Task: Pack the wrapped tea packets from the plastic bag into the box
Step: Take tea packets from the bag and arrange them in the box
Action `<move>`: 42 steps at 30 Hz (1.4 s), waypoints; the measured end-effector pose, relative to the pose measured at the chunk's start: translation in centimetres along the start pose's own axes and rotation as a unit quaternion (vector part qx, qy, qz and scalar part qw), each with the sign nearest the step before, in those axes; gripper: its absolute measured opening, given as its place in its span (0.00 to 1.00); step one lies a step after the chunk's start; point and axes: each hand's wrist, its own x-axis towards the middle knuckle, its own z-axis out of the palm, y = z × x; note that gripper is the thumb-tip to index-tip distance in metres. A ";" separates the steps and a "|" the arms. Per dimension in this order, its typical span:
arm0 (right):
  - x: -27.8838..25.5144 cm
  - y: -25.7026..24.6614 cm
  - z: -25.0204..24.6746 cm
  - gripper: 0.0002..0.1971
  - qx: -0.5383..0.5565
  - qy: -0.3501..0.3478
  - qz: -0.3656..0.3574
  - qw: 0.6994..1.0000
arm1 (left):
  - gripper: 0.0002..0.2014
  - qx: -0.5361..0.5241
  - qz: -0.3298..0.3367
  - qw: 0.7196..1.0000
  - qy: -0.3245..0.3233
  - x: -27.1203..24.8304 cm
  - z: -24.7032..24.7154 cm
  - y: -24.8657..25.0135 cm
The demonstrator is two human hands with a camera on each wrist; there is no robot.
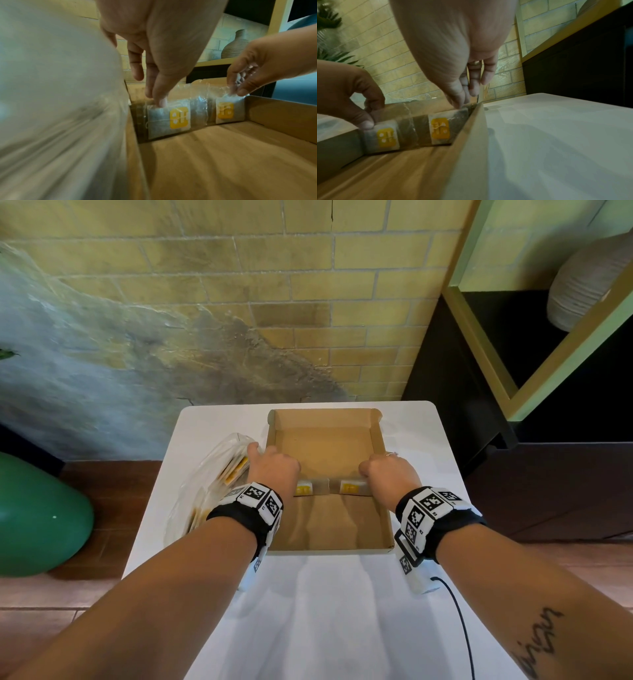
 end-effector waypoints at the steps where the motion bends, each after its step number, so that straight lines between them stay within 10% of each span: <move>1: 0.0 0.1 -0.1 0.16 -0.004 0.001 -0.001 1.000 | 0.11 -0.003 -0.003 1.000 0.003 0.0 0.0 -0.1; 28: -0.3 0.4 0.1 0.14 0.015 0.033 -0.007 0.999 | 0.09 -0.025 -0.028 0.999 0.034 0.1 0.6 -1.0; 38: -2.1 0.4 -2.2 0.14 0.230 0.151 0.103 0.956 | 0.14 -0.235 -0.121 0.957 0.120 -2.2 0.5 -4.0; 42: -3.6 -1.2 -2.6 0.12 0.311 0.167 0.110 0.929 | 0.14 -0.276 -0.170 0.945 0.033 -4.3 2.1 -5.9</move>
